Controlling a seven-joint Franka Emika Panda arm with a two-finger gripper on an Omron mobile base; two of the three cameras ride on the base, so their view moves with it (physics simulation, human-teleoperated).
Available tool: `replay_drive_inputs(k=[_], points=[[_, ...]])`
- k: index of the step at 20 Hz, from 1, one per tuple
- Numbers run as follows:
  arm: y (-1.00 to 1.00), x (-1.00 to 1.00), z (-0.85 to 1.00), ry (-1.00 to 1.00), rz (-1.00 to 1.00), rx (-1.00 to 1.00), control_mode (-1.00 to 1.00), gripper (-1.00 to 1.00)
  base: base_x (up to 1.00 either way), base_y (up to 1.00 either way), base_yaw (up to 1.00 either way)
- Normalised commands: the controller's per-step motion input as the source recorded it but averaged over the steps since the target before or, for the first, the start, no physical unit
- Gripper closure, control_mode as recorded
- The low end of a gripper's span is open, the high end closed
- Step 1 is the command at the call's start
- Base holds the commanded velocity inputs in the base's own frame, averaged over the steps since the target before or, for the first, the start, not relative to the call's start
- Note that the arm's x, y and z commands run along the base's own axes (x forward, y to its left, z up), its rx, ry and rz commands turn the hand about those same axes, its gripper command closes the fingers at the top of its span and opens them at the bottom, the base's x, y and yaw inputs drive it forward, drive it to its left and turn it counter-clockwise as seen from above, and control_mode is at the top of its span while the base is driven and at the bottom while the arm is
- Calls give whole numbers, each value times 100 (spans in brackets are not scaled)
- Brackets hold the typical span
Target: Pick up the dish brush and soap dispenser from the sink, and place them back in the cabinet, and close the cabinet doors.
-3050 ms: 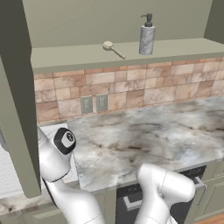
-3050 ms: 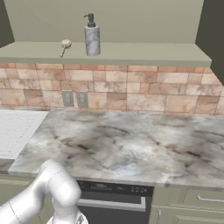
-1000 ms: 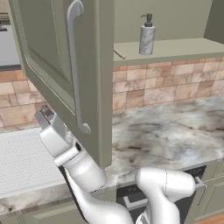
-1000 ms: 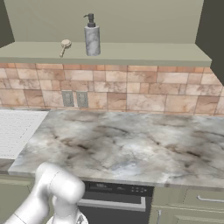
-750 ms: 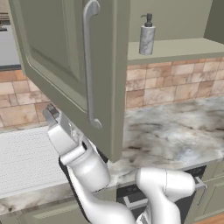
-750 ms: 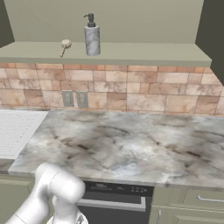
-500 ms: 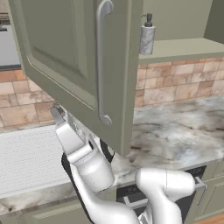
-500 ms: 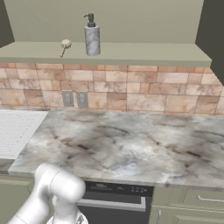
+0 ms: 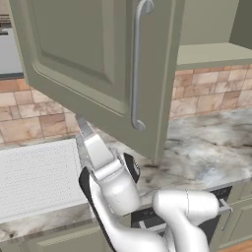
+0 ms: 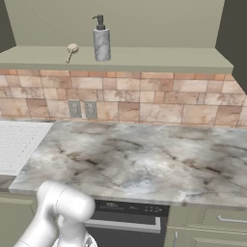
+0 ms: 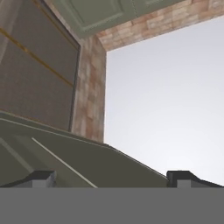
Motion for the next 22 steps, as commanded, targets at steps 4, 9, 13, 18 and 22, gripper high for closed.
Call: replay_drive_inputs(k=[4,9,13,18,22], points=[[-32,-18,0,0,0,6,-100,-100,0,0,0],[-32,-14,1,0,0,6,-100,-100,0,0,0],[-31,-10,0,0,0,6,-100,-100,0,0,0],[-32,-9,0,0,0,5,-100,-100,0,0,0],[-31,-1,0,0,0,4,-100,-100,0,0,0]])
